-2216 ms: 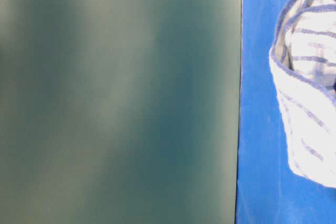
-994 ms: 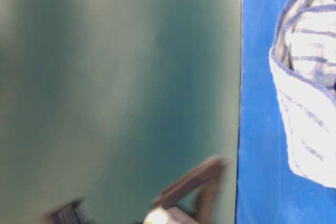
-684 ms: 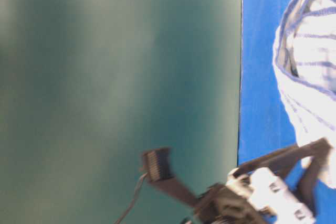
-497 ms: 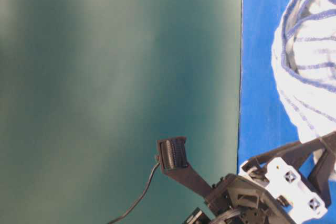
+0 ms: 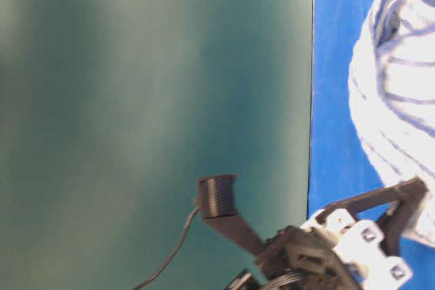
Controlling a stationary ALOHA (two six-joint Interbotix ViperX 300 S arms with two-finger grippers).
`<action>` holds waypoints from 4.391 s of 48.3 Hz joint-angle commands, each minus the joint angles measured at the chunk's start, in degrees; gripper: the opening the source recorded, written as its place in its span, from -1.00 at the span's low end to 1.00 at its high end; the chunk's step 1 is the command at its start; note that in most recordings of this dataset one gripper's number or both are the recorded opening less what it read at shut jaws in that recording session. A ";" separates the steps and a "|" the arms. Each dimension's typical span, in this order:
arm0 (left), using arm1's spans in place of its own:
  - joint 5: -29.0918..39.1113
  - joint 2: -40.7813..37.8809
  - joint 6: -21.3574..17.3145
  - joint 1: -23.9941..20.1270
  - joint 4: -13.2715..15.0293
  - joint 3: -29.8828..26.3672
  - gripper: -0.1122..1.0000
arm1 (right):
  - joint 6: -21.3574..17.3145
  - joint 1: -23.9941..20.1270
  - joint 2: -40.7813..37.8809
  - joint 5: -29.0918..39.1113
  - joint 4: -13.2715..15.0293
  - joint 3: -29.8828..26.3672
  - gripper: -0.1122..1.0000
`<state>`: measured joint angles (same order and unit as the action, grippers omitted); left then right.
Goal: Hand over the towel.
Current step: 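Reach the left gripper to the towel's left edge and close on it, then lift the towel with the left gripper and pull it leftward, then open the right gripper and move it to the towel's hanging end, then close the right gripper on the towel, open the left, pull right, then lower the towel with the right gripper onto the table center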
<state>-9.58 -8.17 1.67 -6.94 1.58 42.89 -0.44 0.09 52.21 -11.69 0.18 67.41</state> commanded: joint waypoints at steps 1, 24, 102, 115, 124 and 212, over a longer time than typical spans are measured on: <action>0.09 6.42 0.00 0.35 0.00 0.18 -0.72 | -0.09 0.09 -0.26 0.09 0.00 -1.05 -0.80; 1.67 34.98 -1.32 2.20 -0.26 2.99 -0.72 | -0.09 0.09 -0.26 0.18 -0.09 -1.05 -0.80; 1.58 44.56 -4.39 5.27 -0.26 4.22 -0.72 | -0.97 1.14 -44.56 -12.48 1.05 -31.90 0.50; 1.67 44.56 -4.22 5.36 -0.26 4.31 -0.72 | -0.79 0.97 -52.29 -6.86 1.41 -41.31 0.50; 1.58 44.47 -4.83 6.15 -0.26 4.31 -0.72 | -0.88 0.97 -52.65 -5.80 1.58 -41.75 0.49; 0.97 52.91 -4.04 5.89 -0.09 10.28 0.84 | -1.67 5.10 -33.57 -1.32 0.09 -22.76 -0.77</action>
<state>-7.82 44.65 -2.46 -0.97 1.49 53.96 -2.20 4.22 20.21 -14.06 0.35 47.29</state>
